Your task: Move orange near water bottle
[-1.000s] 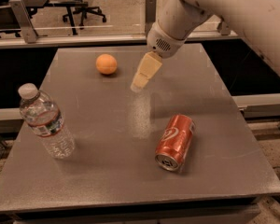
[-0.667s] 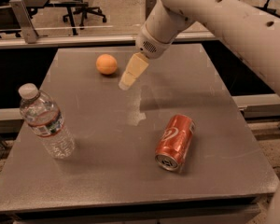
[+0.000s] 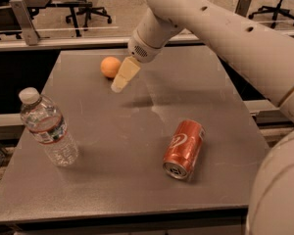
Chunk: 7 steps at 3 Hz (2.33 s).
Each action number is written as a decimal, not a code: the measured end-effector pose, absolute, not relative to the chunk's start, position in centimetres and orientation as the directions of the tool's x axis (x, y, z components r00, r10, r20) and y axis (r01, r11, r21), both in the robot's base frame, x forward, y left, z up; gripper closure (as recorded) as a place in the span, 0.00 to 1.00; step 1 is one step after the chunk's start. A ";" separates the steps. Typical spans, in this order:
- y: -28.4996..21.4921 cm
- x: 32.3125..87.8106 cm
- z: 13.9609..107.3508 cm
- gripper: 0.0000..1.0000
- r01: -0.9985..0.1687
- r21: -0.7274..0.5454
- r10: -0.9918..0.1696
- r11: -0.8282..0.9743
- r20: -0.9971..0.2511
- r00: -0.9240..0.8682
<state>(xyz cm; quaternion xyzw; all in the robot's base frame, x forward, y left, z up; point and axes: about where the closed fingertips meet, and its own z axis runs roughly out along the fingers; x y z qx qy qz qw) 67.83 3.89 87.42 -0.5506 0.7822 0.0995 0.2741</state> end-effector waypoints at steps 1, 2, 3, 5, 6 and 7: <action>5.5 69.2 86.5 0.00 -0.917 -0.141 -0.801 0.374 -0.546 -0.243; 8.1 71.3 85.5 0.00 -0.919 -0.130 -0.798 0.372 -0.551 -0.245; 9.0 71.8 85.0 0.00 -0.921 -0.124 -0.797 0.370 -0.551 -0.246; 10.2 71.8 84.4 0.47 -0.937 -0.087 -0.800 0.339 -0.551 -0.238; 10.1 71.6 84.2 0.70 -0.946 -0.064 -0.800 0.317 -0.554 -0.230; 9.3 69.8 85.0 0.93 -0.962 -0.044 -0.794 0.268 -0.576 -0.195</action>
Offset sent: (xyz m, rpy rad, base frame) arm 0.0437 0.0456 -0.0195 0.0237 0.0070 -0.0048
